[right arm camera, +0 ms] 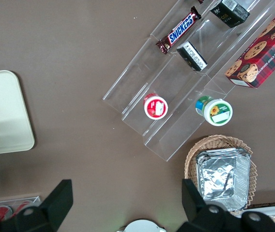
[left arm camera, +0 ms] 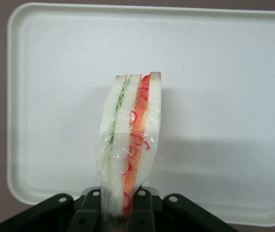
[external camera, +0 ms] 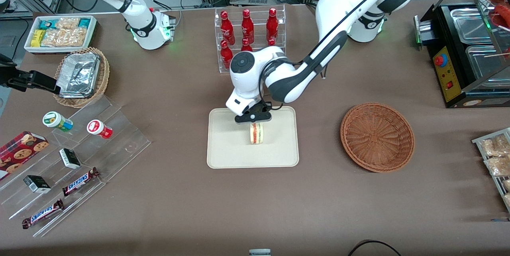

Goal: Place sandwich from basket to tray

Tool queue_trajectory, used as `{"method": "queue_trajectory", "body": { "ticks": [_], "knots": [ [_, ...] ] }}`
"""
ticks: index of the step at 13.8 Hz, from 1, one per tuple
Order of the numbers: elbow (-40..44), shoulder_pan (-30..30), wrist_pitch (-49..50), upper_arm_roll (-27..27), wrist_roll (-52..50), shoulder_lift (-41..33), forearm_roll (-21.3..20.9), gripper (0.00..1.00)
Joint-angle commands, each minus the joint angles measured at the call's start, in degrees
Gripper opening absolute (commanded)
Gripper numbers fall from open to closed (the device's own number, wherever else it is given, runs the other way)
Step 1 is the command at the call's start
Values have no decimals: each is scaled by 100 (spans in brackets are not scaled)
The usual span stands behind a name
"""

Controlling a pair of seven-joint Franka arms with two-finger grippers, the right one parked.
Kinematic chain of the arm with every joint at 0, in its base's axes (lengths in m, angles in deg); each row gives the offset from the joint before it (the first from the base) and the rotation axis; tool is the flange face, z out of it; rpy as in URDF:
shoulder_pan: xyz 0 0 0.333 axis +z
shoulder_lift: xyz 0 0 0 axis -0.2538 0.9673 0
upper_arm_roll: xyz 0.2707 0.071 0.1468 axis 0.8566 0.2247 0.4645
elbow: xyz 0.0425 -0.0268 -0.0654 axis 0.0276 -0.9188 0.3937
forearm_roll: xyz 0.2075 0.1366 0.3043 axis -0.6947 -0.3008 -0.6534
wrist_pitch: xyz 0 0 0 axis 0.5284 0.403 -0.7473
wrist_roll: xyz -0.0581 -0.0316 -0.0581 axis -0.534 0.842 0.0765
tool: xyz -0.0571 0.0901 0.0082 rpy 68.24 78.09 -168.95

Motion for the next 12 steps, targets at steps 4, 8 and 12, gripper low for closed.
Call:
{"method": "queue_trajectory", "body": {
  "ticks": [4,8,12],
  "knots": [
    [319,-82,-203,60,-198,388,-176,7],
    [354,-73,-221,60,-119,459,-177,84],
    [415,6,-89,42,-171,127,-107,99]
  ]
}}
